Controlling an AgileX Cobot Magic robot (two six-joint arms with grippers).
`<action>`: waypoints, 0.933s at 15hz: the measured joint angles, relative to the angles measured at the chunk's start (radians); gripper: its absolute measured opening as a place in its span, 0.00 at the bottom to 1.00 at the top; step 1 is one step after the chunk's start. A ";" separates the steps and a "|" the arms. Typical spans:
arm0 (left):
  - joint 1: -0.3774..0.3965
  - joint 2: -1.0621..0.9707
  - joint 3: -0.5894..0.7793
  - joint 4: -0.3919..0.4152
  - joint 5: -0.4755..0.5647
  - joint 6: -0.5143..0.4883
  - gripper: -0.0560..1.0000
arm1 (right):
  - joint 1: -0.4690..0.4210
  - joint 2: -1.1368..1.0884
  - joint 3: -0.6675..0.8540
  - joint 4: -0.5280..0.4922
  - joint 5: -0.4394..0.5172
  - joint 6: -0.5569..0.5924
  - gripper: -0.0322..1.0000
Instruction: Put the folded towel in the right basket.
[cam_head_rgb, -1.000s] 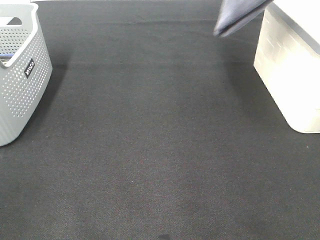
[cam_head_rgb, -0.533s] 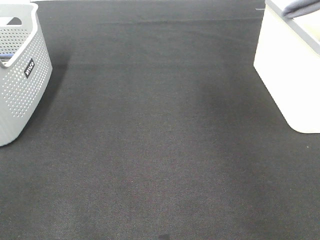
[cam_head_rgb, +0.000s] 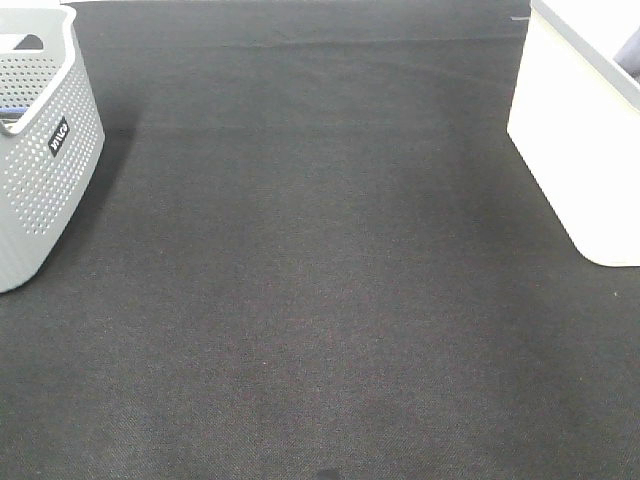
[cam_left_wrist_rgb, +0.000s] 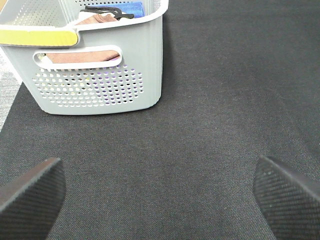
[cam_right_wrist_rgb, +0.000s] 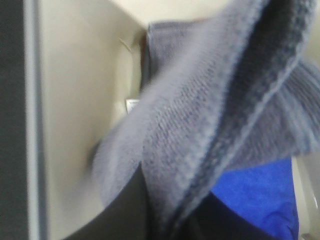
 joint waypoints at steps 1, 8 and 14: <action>0.000 0.000 0.000 0.000 0.000 0.000 0.97 | 0.000 0.020 0.001 -0.024 0.000 0.008 0.22; 0.000 0.000 0.000 0.000 0.000 0.000 0.97 | 0.024 0.030 0.001 0.019 -0.001 0.054 0.75; 0.000 0.000 0.000 0.000 0.000 0.000 0.97 | 0.245 -0.090 0.001 0.018 -0.001 0.043 0.75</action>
